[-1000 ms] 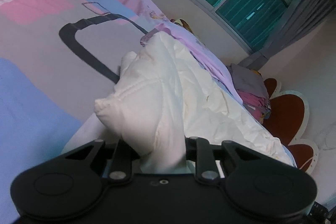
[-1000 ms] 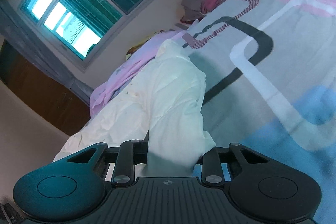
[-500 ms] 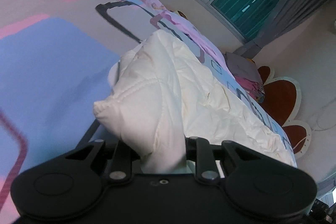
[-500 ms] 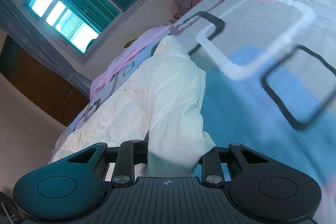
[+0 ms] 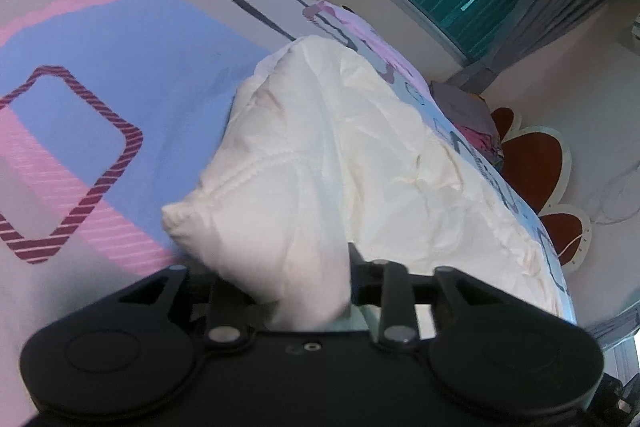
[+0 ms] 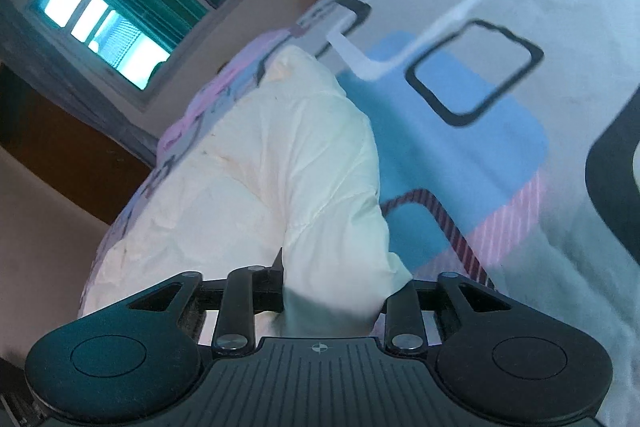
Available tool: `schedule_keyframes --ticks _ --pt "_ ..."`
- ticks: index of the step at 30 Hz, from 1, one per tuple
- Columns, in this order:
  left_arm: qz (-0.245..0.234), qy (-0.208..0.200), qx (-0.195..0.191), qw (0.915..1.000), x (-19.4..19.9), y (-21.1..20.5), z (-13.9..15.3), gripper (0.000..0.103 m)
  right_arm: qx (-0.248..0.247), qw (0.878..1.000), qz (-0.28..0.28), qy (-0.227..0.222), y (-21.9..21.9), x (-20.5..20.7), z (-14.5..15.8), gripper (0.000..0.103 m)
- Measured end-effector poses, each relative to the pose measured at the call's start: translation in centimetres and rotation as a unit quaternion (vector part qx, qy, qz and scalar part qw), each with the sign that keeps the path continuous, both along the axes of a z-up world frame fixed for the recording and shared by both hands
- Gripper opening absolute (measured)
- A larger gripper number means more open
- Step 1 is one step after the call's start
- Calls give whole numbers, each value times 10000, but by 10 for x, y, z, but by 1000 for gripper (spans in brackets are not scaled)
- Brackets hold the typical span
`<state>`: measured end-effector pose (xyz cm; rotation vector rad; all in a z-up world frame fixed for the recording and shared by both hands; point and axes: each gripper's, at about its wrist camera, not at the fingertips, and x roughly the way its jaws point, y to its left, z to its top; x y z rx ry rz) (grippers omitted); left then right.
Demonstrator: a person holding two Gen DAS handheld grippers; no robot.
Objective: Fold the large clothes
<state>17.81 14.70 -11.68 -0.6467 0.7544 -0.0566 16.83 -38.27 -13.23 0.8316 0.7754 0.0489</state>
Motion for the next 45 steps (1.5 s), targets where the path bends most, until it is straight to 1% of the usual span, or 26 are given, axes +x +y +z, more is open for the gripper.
schedule_keyframes --ticks 1,2,3,6,7,8,9,10,11,12,17,18,19,22,25,27,29,32,35,37,38,39,41,42,43,45 --pt "37 16 28 10000 0 0 -2 57 -8 10000 -1 48 -3 2 -2 45" --pt "107 69 86 9999 -2 0 -5 70 -187 9997 -66 148 -5 1 0 67" --pt "108 23 133 9999 -5 1 -5 81 -475 9983 -270 201 -9 -3 4 82" --pt "174 -109 204 9996 -17 13 1 81 -961 9919 -826 -12 -26 -28 26 82" --pt "209 -140 92 9996 -19 21 1 79 -1163 9889 -912 -159 -27 -34 36 78" --pt "273 -174 19 9995 -22 26 1 78 -1355 9863 -873 -357 -25 -35 48 50" --pt "312 -211 -50 9993 -22 32 0 78 -1515 9842 -773 -499 -18 -31 59 27" --pt "317 -195 -112 9992 -19 35 -2 75 -1547 9840 -634 -621 -10 -26 67 21" --pt "310 -157 -207 9992 -14 37 -4 72 -1567 9838 -448 -741 2 -19 73 11" --pt "279 -139 -286 9991 -9 36 -5 67 -1613 9831 -201 -836 17 -10 79 7" --pt "222 -62 -255 9994 16 27 -5 56 -1739 9769 773 -969 103 33 87 7" --pt "201 -57 -198 9996 18 26 -4 52 -1764 9750 943 -966 118 39 85 7" --pt "142 -75 -118 9998 20 25 -3 47 -1770 9735 1072 -978 128 43 84 7" --pt "-45 -147 44 9999 18 23 0 37 -1880 9667 1429 -991 158 52 79 6" --pt "-206 -235 186 9993 17 20 5 33 -1892 9638 1641 -917 177 55 66 6" --pt "-262 -269 229 9990 18 19 8 31 -1869 9629 1768 -813 186 61 57 6" --pt "-330 -329 276 9985 18 19 10 30 -1985 9597 1904 -580 196 69 44 6" --pt "-378 -439 197 9981 17 21 15 28 -2078 9584 1927 -339 201 73 25 5" --pt "-512 -634 242 9964 16 16 27 27 -2148 9571 1926 -257 203 77 17 5" --pt "-589 -700 329 9953 16 12 35 26 -2166 9566 1938 -188 203 78 19 5" --pt "-613 -688 365 9951 17 11 38 26 -2100 9592 1883 -186 201 77 24 6" --pt "-627 -689 391 9949 17 9 40 26 -1969 9626 1835 -305 198 72 31 6" --pt "-665 -730 434 9942 17 6 47 26 -1941 9610 1916 -444 198 67 40 6" --pt "-694 -763 482 9935 16 4 51 26 -1921 9595 2032 -337 200 69 37 5" --pt "-720 -805 531 9927 15 1 54 25 -1863 9597 2099 -114 201 74 28 5" --pt "-799 -899 612 9908 12 -7 64 25 -1667 9639 2078 -64 198 78 12 5"
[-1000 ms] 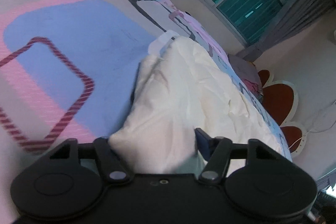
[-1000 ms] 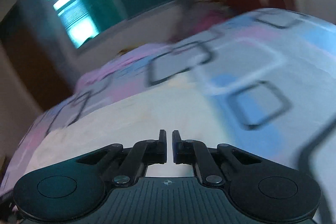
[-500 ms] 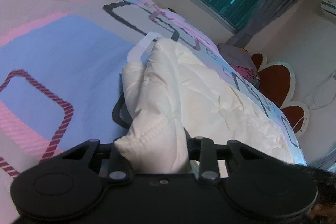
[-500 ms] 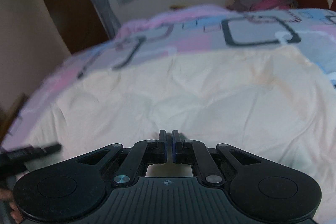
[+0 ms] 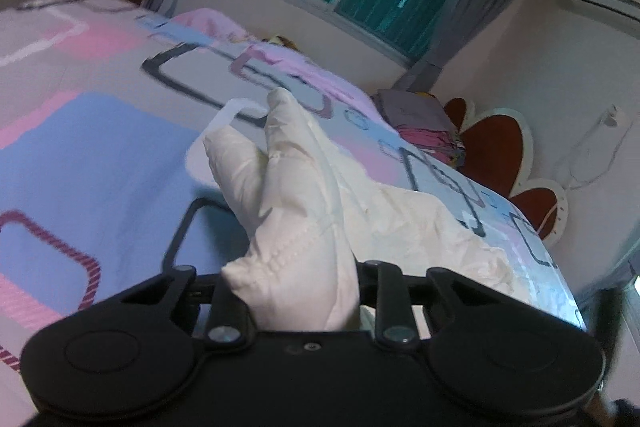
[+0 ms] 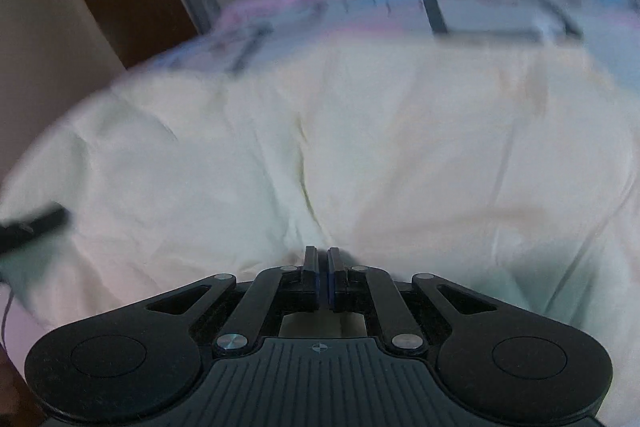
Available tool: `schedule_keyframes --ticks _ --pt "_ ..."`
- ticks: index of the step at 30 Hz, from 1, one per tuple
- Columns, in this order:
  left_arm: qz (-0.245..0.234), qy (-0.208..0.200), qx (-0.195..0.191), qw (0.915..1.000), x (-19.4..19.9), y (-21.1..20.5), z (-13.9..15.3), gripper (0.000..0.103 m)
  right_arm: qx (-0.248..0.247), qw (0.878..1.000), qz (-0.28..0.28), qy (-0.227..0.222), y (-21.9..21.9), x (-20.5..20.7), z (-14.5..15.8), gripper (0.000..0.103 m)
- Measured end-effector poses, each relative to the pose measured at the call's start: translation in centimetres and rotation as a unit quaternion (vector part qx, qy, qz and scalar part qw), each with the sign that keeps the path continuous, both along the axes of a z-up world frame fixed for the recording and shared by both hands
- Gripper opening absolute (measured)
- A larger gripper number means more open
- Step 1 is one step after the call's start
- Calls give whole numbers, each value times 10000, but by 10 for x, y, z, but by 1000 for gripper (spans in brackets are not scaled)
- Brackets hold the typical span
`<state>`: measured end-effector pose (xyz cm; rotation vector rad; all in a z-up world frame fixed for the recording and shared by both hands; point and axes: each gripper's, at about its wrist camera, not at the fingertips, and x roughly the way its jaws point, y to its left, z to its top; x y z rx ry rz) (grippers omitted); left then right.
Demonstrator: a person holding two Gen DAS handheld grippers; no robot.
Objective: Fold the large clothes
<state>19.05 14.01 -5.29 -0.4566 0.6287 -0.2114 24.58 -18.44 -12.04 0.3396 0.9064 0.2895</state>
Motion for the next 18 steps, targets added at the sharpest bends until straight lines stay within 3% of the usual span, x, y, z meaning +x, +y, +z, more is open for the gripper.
schedule_keyframes --ticks 7,10,12,14,18 --pt "-444 -621 513 9958 -13 -56 46 25 511 9986 156 44 -18 9 -17 0" --pt "-793 -882 978 9881 -15 -103 71 25 1021 9944 142 248 -38 15 -19 0" --pt "-971 -942 1294 9823 -14 -134 82 25 1368 9900 -341 -105 -68 2 -4 0" --pt "-1166 -961 1502 9770 -12 -165 88 25 1407 9859 -820 -372 -109 -11 9 0" --pt "-1536 -914 1785 9676 -9 -225 86 29 848 9829 -1513 -625 -194 -31 24 0"
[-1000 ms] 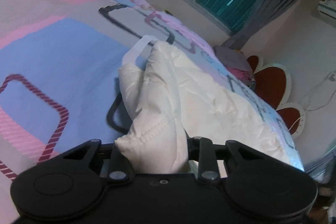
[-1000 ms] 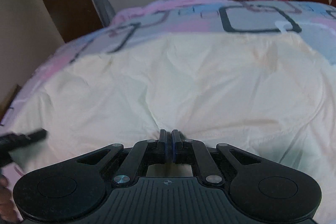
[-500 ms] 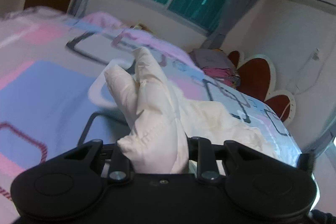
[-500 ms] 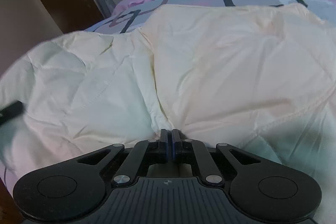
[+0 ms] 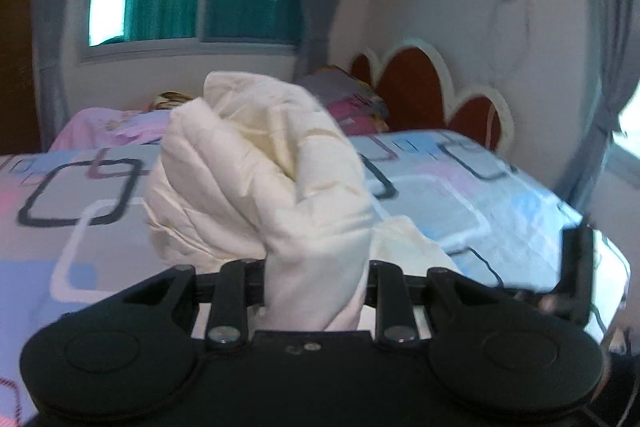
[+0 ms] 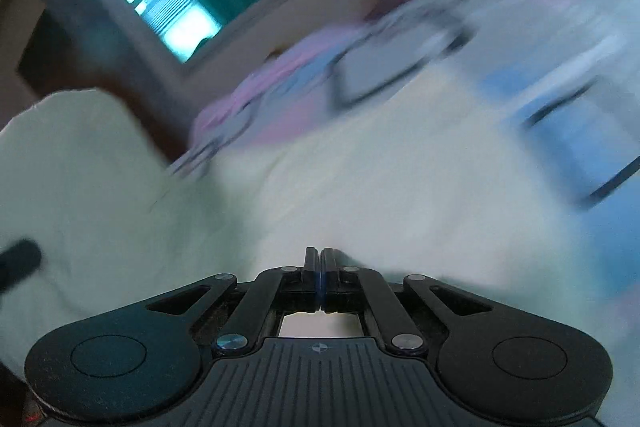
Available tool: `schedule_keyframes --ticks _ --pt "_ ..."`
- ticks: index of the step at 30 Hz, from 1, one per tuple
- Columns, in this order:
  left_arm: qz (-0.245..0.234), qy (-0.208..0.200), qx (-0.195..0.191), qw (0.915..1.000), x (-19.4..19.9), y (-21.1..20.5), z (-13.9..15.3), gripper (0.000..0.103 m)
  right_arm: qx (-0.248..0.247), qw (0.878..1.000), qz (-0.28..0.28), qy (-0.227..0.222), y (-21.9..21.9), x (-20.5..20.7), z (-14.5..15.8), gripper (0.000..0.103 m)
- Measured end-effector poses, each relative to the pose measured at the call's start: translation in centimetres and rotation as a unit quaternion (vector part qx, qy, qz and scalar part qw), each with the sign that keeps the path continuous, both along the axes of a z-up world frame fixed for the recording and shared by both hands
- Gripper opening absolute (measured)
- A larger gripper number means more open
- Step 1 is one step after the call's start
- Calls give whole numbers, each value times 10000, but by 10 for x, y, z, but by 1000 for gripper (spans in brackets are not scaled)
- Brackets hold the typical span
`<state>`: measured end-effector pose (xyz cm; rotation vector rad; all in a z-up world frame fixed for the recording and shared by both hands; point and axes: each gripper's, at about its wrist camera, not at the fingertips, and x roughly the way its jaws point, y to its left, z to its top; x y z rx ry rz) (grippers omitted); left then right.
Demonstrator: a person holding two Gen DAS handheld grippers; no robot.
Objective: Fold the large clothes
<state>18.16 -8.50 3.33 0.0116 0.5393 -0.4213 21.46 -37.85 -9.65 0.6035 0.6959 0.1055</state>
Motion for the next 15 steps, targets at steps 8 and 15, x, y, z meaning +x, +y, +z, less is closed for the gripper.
schedule_keyframes --ticks 8,15 --pt "-821 790 -68 9935 22 -96 -58 33 -117 9975 -669 192 -101 -30 -5 0" --pt "-938 1247 102 9877 40 -145 -120 46 -314 9962 -761 271 -145 -44 -1 0"
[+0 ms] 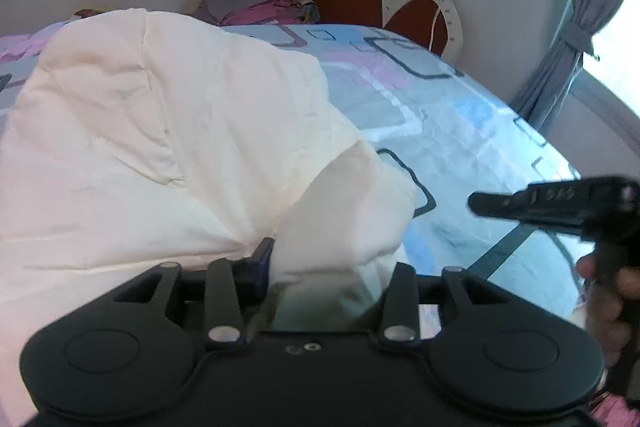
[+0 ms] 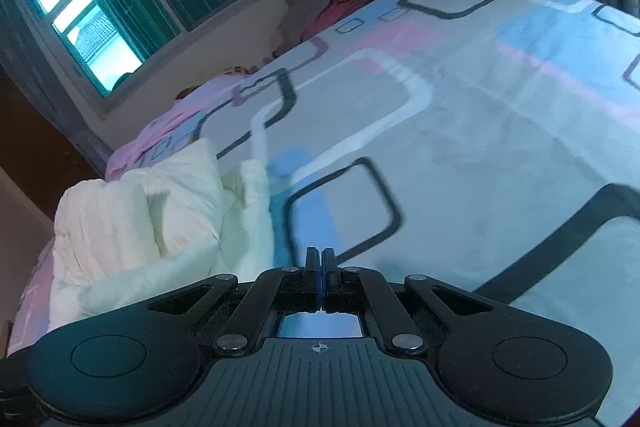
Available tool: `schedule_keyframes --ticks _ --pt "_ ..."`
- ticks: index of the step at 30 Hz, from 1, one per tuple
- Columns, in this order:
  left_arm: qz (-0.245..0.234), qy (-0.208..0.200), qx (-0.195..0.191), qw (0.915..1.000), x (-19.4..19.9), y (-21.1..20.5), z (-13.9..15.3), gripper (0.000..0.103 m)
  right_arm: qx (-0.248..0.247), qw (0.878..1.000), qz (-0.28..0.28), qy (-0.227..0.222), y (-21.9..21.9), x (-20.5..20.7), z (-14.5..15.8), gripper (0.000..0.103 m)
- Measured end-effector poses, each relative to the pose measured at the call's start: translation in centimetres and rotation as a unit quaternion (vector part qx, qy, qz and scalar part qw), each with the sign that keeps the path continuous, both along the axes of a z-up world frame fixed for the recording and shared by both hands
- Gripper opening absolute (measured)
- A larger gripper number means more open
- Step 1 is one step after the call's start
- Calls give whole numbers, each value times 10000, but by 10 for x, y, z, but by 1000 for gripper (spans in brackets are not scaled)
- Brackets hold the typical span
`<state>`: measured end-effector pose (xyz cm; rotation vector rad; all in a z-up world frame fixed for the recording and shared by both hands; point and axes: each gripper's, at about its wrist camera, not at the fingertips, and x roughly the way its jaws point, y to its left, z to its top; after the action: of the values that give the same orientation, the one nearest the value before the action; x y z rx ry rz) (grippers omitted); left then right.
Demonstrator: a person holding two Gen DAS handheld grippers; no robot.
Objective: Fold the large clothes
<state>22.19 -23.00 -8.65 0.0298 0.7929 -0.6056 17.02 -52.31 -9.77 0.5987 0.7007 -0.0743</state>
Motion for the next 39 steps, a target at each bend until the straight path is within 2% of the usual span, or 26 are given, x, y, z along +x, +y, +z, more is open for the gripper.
schedule_keyframes --ticks 1,2,3,4,5,6,7,8,10,11,14,15,16,17,20,22,24,27,28,29,30,33,35,39 --pt "-82 27 0 10000 1 -3 -2 61 5 10000 10 17 -1 0 1 0" --pt "-178 113 -68 9998 -1 -8 1 69 26 10000 12 44 -3 1 1 0" --pt "-282 240 -177 9992 -2 -8 4 87 44 10000 30 61 -2 4 2 0" --pt "-386 345 -297 9982 -4 -8 9 93 55 10000 66 44 -1 6 4 0" --pt "-435 346 -451 9974 -7 -5 16 92 48 9999 88 -18 0 8 8 3" --pt "-406 315 -615 9968 -12 3 23 87 41 9999 93 -82 1 12 9 26" --pt "-360 322 -816 9955 -14 11 30 76 45 9997 100 -197 1 12 14 45" --pt "-267 345 -1087 9931 -16 22 39 70 25 9992 112 -373 3 12 19 71" --pt "-91 338 -1608 9864 -15 53 55 65 -31 9977 281 -615 13 14 31 71" --pt "80 163 -1742 9845 -15 68 64 65 4 9968 401 -688 19 17 36 71" --pt "685 -362 -1535 9851 -7 107 72 57 118 9932 726 -898 37 30 46 71" --pt "922 -396 -1467 9841 0 123 70 54 137 9916 866 -955 45 35 50 71" --pt "1148 -394 -1412 9825 10 138 66 45 169 9902 976 -989 51 41 52 71" --pt "1304 -401 -1381 9810 18 149 61 42 206 9887 1084 -1016 58 48 56 68" --pt "1615 -315 -1346 9771 46 172 46 41 199 9837 1468 -1019 78 78 61 66" --pt "1619 -165 -1481 9755 67 179 40 41 175 9808 1725 -890 89 103 57 66" --pt "1591 -65 -1608 9740 84 183 35 41 399 9771 1945 -759 96 124 52 66" --pt "1405 20 -1592 9772 104 182 30 41 550 9711 2261 -525 105 145 46 66" --pt "1325 56 -1568 9787 109 176 28 41 558 9691 2342 -541 108 146 45 62" --pt "1253 64 -1516 9804 113 171 26 39 554 9666 2436 -568 110 147 44 30" --pt "1160 19 -1438 9828 115 165 26 39 446 9680 2416 -511 112 146 43 20" --pt "835 -124 -1329 9875 114 150 28 39 -22 9739 2214 -505 114 134 41 20" --pt "667 -134 -1066 9920 119 137 25 38 -344 9770 2078 -340 117 132 31 20" --pt "469 12 -597 9971 130 113 5 38 -441 9805 1913 5 117 135 4 20"
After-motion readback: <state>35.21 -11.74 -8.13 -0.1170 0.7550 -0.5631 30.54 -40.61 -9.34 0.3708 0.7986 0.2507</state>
